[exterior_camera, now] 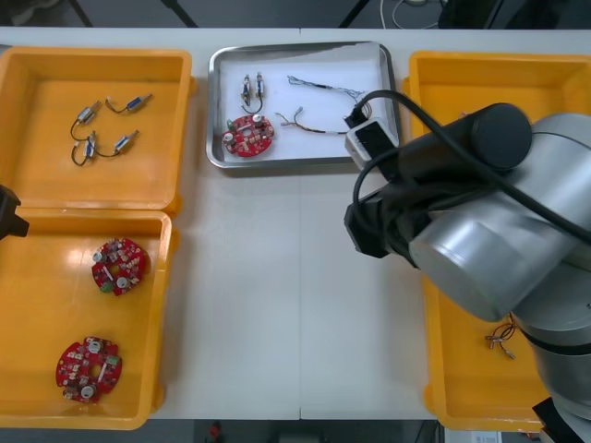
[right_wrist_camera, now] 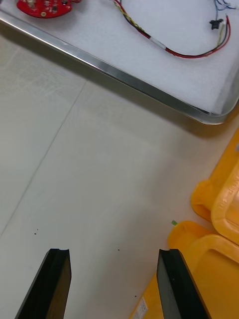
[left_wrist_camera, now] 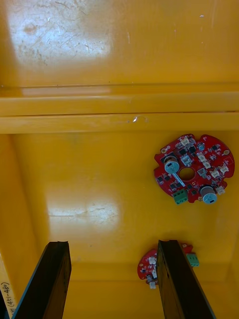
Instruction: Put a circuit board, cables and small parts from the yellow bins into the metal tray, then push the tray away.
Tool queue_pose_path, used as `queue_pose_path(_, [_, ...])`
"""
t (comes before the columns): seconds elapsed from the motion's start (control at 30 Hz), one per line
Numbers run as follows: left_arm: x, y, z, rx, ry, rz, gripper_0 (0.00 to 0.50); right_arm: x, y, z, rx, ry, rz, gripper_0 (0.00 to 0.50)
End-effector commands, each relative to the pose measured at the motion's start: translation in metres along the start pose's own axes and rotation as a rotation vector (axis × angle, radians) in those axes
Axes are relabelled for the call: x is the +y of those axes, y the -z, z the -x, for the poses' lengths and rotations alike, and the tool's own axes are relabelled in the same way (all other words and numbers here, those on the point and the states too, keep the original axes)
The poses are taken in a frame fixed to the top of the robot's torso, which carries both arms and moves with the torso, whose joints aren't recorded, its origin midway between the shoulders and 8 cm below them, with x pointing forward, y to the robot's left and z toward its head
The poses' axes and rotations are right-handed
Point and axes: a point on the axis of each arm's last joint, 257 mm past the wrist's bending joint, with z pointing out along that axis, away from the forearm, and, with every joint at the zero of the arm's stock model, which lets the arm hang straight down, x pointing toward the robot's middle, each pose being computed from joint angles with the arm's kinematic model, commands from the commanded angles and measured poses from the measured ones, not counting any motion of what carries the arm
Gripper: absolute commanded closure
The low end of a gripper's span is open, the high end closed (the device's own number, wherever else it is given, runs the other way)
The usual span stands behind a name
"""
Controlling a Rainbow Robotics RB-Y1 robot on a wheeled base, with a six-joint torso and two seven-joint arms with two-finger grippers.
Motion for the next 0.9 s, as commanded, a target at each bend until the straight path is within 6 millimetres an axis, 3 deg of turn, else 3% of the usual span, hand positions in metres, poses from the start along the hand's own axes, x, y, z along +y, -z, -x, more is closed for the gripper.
queue_pose_path(0.03, [0.007,0.003,-0.001,-0.012,0.079,0.008,0.000,-0.035,0.016,-0.011,-0.021,-0.170,-0.014,0.000])
queue_pose_path(0.33, [0.007,0.003,-0.001,-0.012,0.079,0.008,0.000,-0.077,0.039,-0.040,-0.023,-0.396,-0.020,0.000])
queue_pose_path(0.57, [0.007,0.003,-0.001,-0.012,0.079,0.008,0.000,-0.122,0.051,-0.079,0.007,-0.498,-0.110,0.000])
queue_pose_path(0.9, [0.007,0.003,-0.001,-0.012,0.079,0.008,0.000,-0.141,0.056,-0.122,0.075,-0.604,-0.118,0.000])
